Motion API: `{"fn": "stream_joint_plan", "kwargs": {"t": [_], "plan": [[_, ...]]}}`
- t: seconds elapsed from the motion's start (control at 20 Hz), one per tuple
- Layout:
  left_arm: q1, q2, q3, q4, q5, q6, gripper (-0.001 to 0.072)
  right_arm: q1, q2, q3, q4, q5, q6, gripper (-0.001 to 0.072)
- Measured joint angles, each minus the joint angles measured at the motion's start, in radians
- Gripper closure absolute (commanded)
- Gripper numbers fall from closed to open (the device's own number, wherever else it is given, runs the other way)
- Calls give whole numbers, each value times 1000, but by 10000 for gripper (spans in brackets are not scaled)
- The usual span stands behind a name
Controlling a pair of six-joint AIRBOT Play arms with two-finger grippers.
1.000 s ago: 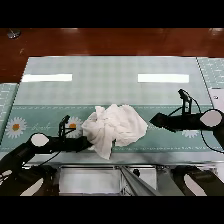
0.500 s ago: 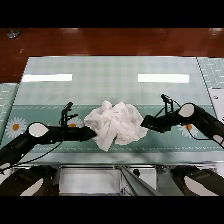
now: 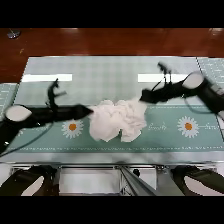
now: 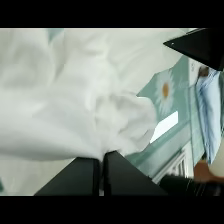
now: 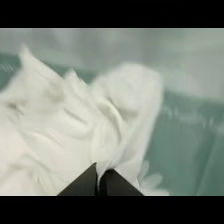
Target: Fold the shirts.
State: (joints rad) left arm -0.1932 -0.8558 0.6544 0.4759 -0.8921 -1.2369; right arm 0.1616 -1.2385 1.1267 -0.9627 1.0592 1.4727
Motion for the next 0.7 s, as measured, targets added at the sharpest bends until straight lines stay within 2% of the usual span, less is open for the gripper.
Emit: {"fn": "stream_joint_plan", "kwargs": {"t": [0.2,0.35,0.5,0.7], "plan": [[173,15,380,-2,-22,10,678,-82,36,517,-98,94,5,691],[282,30,640,2,-28,11,677,-114,95,802,-154,146,7,691],[375,76,842,14,-47,11,678,-127,216,929,-222,168,-4,691],[463,195,990,84,-52,2,678,-132,388,983,-345,212,-10,691]]}}
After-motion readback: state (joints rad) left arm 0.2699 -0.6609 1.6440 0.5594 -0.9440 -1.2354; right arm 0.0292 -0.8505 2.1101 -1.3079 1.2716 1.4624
